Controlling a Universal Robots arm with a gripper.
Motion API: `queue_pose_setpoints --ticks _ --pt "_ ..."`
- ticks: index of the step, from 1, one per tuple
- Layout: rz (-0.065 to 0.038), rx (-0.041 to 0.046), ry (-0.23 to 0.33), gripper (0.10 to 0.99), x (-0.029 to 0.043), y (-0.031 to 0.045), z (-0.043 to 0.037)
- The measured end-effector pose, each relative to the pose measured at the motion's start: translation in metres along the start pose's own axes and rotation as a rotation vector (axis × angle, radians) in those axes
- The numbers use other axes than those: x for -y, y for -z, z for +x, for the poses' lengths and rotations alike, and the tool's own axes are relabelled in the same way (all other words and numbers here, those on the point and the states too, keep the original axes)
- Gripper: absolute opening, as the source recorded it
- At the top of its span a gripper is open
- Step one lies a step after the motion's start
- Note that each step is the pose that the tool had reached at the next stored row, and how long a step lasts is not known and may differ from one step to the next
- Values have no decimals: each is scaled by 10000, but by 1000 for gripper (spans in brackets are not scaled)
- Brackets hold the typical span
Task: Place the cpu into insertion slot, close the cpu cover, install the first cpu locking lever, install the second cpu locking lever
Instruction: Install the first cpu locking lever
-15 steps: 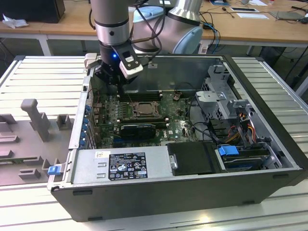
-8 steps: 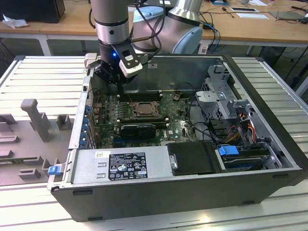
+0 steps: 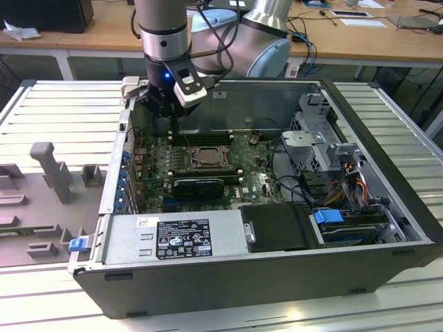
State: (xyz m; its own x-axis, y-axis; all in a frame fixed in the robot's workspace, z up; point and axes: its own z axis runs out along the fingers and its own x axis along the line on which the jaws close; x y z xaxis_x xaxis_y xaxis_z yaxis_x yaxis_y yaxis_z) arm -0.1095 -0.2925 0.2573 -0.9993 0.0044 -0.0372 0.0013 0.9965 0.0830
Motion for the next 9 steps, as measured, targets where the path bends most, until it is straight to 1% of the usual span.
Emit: queue_pose_setpoints --ticks 2,4,9 --pt "2 -1 1 106 0 -3 -52" --pt "3 -3 2 106 0 -5 -83" --pt "6 -2 0 106 0 -8 -105"
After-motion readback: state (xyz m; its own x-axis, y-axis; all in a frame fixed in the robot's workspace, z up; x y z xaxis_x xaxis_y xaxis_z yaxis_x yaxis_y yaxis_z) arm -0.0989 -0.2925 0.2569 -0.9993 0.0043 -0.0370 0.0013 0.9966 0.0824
